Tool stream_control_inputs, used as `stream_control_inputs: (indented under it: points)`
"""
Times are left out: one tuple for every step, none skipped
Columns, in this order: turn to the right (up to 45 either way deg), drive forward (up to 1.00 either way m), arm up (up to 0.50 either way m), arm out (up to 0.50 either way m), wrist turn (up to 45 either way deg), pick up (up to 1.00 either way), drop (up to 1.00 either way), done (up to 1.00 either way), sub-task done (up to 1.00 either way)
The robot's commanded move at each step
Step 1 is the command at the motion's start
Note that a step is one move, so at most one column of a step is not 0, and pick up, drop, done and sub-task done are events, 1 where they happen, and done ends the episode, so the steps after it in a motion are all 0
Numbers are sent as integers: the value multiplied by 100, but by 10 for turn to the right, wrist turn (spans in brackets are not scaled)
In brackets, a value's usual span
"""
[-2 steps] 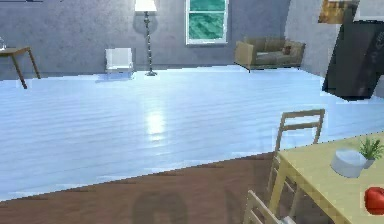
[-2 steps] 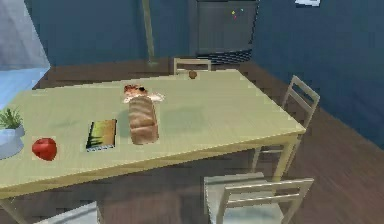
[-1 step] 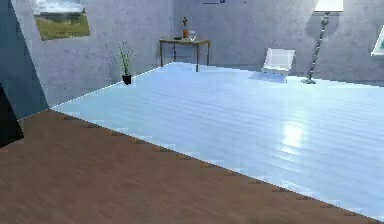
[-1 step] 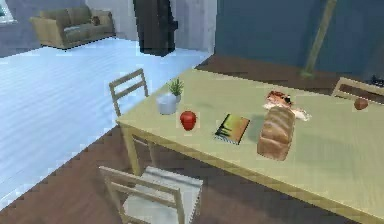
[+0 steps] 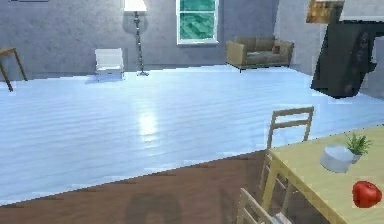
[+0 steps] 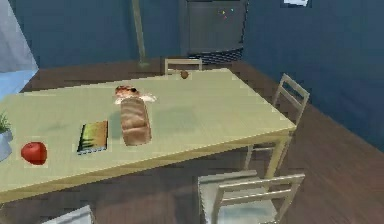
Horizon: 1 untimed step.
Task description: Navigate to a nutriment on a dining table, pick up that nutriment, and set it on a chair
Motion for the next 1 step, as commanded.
stream_control_inputs:
  points:
    - [450, 0, 0, 0, 0, 0, 0, 0, 0]
